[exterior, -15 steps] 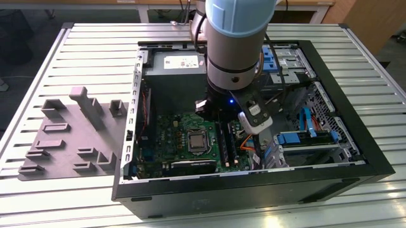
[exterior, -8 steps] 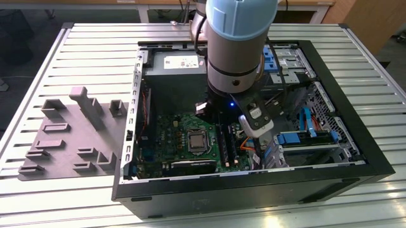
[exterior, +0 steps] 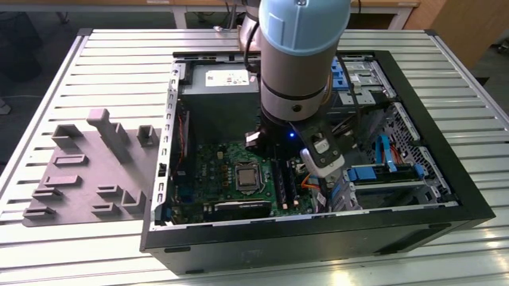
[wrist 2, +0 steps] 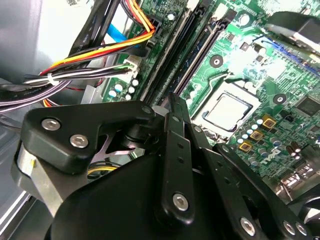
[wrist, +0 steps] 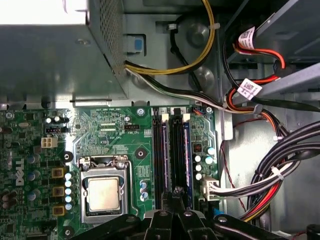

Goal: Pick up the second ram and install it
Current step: 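Press down the second ram until it locks into place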

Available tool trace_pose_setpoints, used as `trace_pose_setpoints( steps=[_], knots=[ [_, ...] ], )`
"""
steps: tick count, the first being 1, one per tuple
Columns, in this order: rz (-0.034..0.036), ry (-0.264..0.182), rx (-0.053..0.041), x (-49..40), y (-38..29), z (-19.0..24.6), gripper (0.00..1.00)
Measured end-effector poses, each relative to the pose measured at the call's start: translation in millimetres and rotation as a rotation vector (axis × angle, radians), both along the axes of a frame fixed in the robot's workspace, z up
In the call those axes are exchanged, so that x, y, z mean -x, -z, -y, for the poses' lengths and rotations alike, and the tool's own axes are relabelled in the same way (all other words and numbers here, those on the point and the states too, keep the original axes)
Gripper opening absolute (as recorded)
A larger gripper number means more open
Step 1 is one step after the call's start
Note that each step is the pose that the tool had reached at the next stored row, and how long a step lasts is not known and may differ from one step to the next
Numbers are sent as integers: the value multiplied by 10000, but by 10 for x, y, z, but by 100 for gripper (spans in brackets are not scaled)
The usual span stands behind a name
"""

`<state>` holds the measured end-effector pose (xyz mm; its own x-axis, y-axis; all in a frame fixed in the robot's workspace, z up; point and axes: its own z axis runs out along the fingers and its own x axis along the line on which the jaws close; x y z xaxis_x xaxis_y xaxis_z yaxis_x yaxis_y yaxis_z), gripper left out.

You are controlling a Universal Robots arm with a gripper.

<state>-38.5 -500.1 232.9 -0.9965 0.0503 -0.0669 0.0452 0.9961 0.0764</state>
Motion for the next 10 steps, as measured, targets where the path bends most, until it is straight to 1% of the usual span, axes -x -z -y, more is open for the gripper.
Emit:
trace_pose_setpoints(
  steps=[2,10],
  knots=[
    [1,0,-1,0,1,10,11],
    [0,0,0,0,0,16,11]
  ],
)
